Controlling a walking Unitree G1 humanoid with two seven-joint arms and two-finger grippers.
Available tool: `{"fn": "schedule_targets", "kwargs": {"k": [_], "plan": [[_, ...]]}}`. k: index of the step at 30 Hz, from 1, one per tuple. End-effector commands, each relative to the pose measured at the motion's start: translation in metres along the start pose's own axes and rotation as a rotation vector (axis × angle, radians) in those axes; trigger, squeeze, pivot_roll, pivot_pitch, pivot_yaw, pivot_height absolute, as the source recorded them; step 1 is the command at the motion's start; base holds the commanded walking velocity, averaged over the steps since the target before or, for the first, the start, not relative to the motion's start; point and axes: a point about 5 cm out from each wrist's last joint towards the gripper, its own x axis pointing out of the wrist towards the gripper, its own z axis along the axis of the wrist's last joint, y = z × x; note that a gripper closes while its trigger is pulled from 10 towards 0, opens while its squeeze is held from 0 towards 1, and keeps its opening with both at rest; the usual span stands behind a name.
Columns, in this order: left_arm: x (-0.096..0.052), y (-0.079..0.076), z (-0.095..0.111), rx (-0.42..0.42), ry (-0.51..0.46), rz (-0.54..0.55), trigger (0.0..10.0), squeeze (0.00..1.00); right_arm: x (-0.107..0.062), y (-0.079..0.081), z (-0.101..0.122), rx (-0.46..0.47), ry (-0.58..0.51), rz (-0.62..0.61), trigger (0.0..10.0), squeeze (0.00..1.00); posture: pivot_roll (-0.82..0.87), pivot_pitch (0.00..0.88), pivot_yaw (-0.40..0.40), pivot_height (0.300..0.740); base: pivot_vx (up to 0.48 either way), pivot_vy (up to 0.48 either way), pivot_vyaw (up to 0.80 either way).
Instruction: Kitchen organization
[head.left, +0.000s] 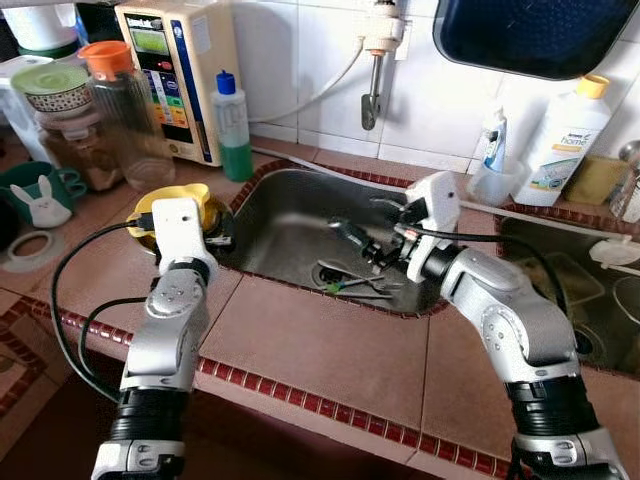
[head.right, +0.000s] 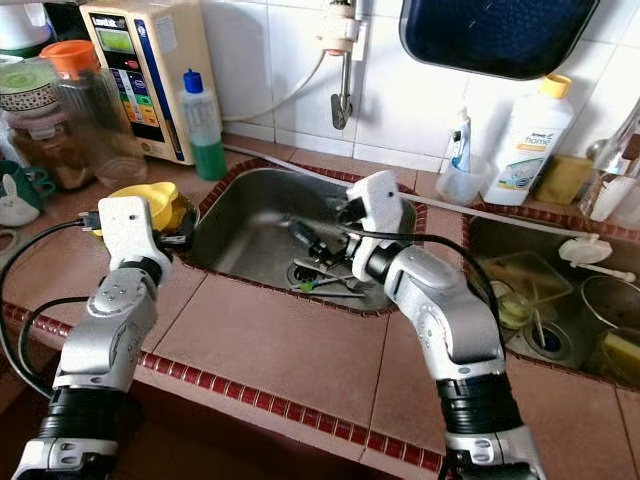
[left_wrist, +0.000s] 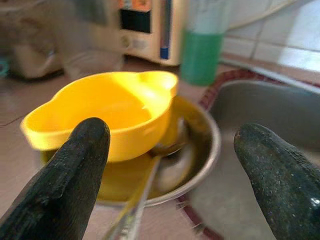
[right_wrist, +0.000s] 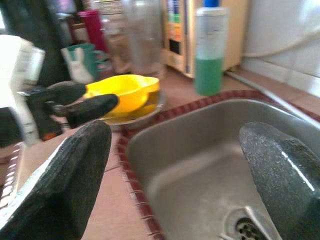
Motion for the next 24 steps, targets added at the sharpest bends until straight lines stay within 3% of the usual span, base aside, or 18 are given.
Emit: {"fn": "schedule_targets", "kwargs": {"k": [1, 9, 12, 24], "plan": [[0.0, -0.002, -0.006, 0.027, 0.034, -0.003, 10.0, 0.0, -0.003, 0.006, 0.0, -0.006, 0.04, 0.053, 10.0, 0.0, 0.02, 0.006, 0.002, 0.74, 0.0, 0.0, 0.0], [-0.001, -0.007, -0.013, 0.007, 0.107, -0.013, 10.0, 0.0, -0.007, 0.01, -0.006, -0.001, 0.107, 0.101, 10.0, 0.0, 0.03, 0.004, 0.004, 0.74, 0.0, 0.0, 0.0], [-0.002, -0.008, -0.019, -0.012, 0.177, -0.01, 10.0, 0.0, -0.008, 0.013, -0.007, 0.0, 0.12, 0.126, 10.0, 0.0, 0.03, 0.004, 0.006, 0.74, 0.0, 0.0, 0.0], [-0.002, -0.003, -0.017, 0.0, 0.193, 0.024, 10.0, 0.0, -0.01, 0.016, -0.015, -0.006, 0.156, 0.145, 10.0, 0.0, 0.03, 0.006, 0.009, 0.74, 0.0, 0.0, 0.0]]}}
